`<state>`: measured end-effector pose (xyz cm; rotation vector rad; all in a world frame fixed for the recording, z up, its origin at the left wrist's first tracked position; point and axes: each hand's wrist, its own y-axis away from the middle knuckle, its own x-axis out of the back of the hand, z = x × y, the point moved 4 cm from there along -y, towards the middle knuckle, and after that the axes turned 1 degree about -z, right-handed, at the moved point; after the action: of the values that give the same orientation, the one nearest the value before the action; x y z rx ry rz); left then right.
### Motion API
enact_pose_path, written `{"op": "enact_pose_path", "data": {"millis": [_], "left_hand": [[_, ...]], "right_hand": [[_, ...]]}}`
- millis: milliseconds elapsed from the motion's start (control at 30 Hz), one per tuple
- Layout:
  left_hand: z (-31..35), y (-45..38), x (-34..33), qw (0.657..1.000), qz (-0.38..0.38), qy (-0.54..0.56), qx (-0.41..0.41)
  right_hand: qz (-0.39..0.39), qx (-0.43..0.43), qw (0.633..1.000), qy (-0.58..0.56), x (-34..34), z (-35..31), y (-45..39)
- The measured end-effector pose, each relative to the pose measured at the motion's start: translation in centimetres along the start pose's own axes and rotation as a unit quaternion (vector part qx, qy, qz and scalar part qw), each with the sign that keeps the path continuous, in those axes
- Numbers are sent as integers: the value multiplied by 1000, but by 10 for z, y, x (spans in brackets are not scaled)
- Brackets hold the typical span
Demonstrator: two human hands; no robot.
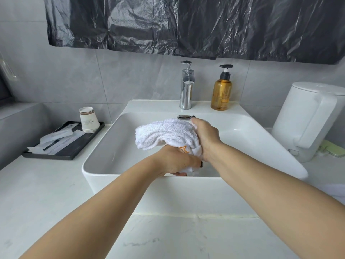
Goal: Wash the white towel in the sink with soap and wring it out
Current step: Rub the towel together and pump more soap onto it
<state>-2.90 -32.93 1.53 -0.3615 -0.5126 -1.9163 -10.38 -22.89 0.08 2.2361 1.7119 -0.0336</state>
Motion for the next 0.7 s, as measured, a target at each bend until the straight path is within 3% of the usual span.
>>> {"op": "enact_pose_path", "data": {"millis": [700], "left_hand": [[-7, -4, -1, 1000, -3, 12, -29]], "right_hand": [[35, 26, 998, 53, 9, -10, 5]]}}
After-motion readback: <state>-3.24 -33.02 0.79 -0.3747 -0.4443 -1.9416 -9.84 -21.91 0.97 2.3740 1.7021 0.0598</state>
